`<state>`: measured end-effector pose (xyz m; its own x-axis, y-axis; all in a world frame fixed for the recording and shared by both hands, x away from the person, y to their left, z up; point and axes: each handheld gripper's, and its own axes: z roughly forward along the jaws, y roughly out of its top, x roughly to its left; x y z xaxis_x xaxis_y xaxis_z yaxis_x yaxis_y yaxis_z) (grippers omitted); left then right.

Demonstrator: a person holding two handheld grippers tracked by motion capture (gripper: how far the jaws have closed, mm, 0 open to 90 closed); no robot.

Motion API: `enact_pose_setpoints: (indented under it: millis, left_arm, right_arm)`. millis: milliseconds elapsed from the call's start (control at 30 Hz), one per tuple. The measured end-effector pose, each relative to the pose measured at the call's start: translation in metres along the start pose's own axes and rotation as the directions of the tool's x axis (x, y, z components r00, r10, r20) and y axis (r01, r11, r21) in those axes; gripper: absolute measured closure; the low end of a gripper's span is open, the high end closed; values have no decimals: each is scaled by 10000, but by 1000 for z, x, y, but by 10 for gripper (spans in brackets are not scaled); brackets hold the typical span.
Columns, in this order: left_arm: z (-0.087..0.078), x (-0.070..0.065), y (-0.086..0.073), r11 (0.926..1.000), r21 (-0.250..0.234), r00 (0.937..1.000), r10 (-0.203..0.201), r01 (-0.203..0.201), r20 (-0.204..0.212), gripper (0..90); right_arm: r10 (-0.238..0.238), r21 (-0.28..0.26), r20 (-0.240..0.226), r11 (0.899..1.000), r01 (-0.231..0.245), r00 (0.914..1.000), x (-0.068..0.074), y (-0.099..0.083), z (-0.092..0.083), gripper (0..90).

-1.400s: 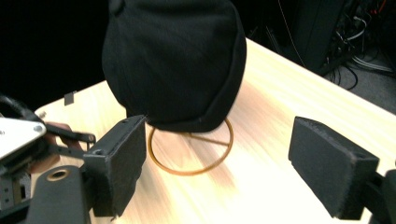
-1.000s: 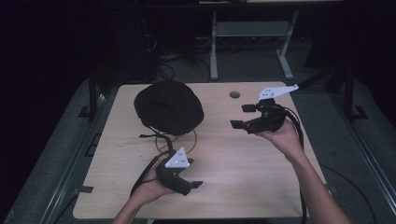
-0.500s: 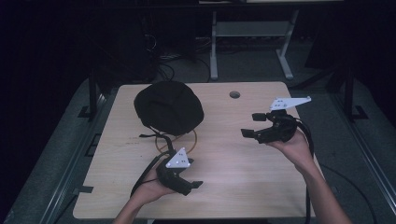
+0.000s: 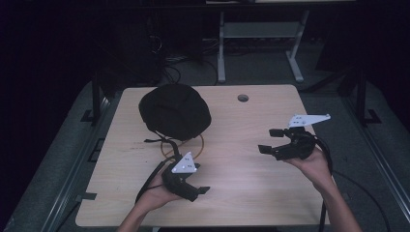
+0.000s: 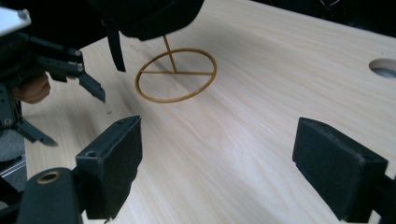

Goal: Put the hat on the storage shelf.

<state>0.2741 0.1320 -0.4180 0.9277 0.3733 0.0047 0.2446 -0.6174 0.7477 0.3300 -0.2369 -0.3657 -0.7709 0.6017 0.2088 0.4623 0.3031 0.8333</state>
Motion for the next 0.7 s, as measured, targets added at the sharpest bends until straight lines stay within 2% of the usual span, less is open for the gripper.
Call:
enact_pose_setpoints:
  millis: [167, 700]
  left_arm:
    - [1, -1, 1, 9998, 60, 9998, 182, -182, -24, 190]
    - [4, -7, 0, 9991, 240, 9993, 350, -347, -105, 190]
  right_arm:
    - [127, 85, 31, 9999, -127, 9999, -2, -13, -2, 155]
    - [418, 145, -95, 9990, -417, 9991, 0, -46, -9, 156]
